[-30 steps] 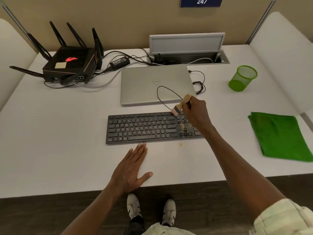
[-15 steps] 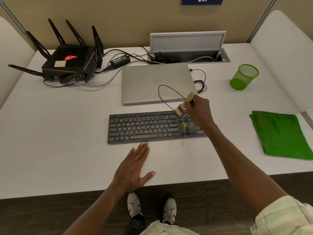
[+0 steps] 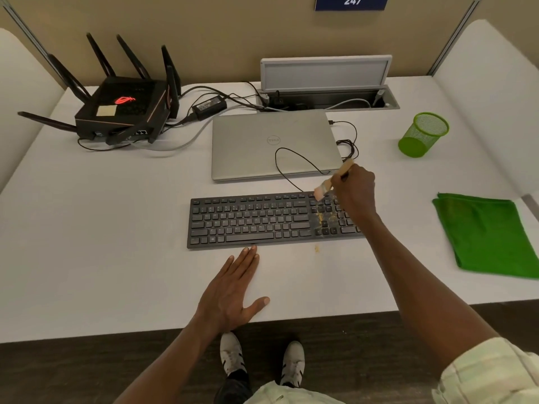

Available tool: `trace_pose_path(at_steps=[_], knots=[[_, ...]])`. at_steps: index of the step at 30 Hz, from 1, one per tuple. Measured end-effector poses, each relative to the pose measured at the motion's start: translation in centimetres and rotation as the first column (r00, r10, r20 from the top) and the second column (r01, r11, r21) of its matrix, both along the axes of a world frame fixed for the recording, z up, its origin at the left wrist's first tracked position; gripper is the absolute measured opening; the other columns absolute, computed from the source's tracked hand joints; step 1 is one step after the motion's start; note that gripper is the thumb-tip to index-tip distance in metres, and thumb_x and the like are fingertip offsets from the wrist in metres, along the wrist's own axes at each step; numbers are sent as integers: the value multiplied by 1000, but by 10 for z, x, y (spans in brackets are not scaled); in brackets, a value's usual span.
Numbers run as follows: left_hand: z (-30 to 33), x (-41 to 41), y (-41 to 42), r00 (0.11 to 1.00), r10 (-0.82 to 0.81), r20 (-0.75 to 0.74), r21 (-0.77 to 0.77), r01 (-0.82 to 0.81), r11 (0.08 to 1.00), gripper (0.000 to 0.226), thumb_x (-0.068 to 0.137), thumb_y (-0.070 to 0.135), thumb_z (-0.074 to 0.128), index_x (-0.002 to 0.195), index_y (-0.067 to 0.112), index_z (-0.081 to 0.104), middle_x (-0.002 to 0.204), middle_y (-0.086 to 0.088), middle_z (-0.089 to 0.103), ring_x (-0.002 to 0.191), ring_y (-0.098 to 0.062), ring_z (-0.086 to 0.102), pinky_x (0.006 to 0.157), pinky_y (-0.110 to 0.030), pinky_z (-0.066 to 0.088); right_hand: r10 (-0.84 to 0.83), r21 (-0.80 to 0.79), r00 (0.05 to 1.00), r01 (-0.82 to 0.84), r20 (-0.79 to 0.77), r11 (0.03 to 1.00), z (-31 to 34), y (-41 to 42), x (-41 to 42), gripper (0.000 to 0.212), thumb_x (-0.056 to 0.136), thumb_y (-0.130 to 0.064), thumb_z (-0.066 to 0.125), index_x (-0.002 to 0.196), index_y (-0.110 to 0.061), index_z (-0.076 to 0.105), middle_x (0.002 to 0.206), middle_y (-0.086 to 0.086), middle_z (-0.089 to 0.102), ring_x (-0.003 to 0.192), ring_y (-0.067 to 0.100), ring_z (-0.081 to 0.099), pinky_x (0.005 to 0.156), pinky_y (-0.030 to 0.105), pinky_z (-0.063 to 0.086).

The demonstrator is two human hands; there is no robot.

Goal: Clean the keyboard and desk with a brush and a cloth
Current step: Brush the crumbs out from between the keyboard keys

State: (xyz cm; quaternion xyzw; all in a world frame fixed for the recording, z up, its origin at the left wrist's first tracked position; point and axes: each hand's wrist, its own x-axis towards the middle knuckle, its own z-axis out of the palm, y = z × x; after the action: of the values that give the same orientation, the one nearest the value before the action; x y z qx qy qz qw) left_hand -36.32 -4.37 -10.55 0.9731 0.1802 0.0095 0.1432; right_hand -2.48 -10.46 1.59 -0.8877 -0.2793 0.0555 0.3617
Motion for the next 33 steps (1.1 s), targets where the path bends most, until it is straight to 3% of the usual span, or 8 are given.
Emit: trace_pose_path(at_steps=[4,7,11,15,20,25,29,33], knots=[[0,0,0,1000,5,8,11,-5,1000,90,100,72,32,163,11,12,172,-4,-1,158,-14,-3,126,-34,1,-70,-13,995,71,70,997,6,-6,7,18,90,-14,52,73,-8,54,60,-2,50,52,4,43,45,18,25],[0,0,0,1000,6,4,16,-6,1000,90,100,72,32,162,11,13,172,-4,-1,158,-14,-4,126,-33,-1,-26,35,999,25,40,999,9,4,0,17,92,-15,51,78,-6,55,62,-3,53,52,4,46,44,14,26],[0,0,0,1000,8,10,6,-8,1000,90,100,72,32,163,11,13,172,-4,0,158,-14,-2,126,-34,0,-10,5,1000,10,3,1000,4,12,-13,17,92,-14,51,79,-4,56,69,8,60,51,7,47,43,19,28],[1,0,0,1000,8,9,12,-8,1000,90,100,72,31,163,10,12,172,-5,0,158,-14,-4,126,-35,2,3,-101,999,0,36,995,14,8,-12,15,85,-13,54,71,-7,55,58,-1,52,49,8,48,40,17,25],[1,0,0,1000,11,9,1,-11,1000,91,99,73,31,163,11,13,172,-4,0,158,-14,-3,126,-36,3,-3,-46,999,5,33,999,15,19,-11,19,90,-13,54,72,-8,51,63,-1,50,51,8,44,43,19,25],[0,0,0,1000,9,6,11,-9,1000,90,99,73,31,163,11,12,172,-4,0,158,-14,-4,126,-37,4,36,-108,999,-33,26,994,15,13,-3,13,81,-13,56,73,-4,56,63,3,56,53,17,53,43,24,35],[0,0,0,1000,13,-3,3,-13,1000,91,99,73,31,163,11,11,172,-4,-1,158,-14,-3,126,-37,6,5,-59,997,0,78,998,23,12,2,16,89,-11,53,74,-6,51,58,-5,45,51,12,45,43,19,24],[0,0,-1,1000,16,-7,6,-16,1000,91,99,74,30,163,11,11,172,-3,-2,158,-14,-4,126,-37,5,46,-113,997,-38,69,993,18,8,3,15,86,-10,54,71,-7,52,57,-4,46,51,17,47,42,19,25]])
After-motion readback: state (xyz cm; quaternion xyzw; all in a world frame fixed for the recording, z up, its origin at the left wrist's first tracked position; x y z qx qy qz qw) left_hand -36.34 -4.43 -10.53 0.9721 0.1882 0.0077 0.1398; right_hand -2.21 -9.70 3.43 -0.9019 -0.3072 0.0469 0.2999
